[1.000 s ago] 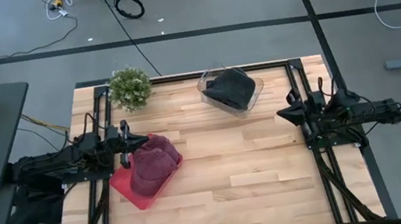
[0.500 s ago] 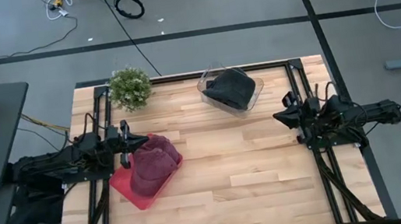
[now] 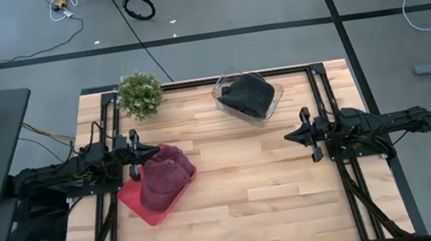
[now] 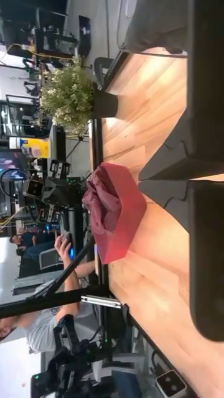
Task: Pick & Place hat
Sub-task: Return to home position
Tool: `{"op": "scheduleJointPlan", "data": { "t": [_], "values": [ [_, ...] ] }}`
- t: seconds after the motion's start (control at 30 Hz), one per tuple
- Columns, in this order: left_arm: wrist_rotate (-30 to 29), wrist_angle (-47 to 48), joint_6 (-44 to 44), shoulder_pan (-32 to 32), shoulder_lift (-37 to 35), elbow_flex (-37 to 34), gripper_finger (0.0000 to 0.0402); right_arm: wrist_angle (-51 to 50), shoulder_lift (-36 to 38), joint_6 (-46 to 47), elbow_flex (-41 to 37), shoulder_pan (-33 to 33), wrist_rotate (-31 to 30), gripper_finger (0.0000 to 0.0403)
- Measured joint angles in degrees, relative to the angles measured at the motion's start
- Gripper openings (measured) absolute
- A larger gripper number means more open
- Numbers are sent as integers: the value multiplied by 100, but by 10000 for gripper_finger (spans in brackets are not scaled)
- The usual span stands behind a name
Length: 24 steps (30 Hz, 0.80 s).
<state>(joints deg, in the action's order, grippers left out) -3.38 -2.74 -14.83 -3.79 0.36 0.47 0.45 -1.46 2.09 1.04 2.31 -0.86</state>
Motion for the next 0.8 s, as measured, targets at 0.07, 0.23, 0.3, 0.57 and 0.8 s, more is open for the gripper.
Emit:
{"op": "scheduleJointPlan", "data": {
  "t": [0.07,0.23,0.3,0.57,0.8],
  "values": [
    [0,0,0,1,0,0,18,4,-31,90,0,0,4,1],
    [0,0,0,0,0,0,18,12,-37,329,0,0,4,16],
    [0,0,0,0,0,0,18,11,-37,332,0,0,4,23],
    [0,0,0,1,0,0,18,11,-37,338,2,0,4,31],
    [0,0,0,2,0,0,18,11,-37,338,4,0,4,31]
  ]
}}
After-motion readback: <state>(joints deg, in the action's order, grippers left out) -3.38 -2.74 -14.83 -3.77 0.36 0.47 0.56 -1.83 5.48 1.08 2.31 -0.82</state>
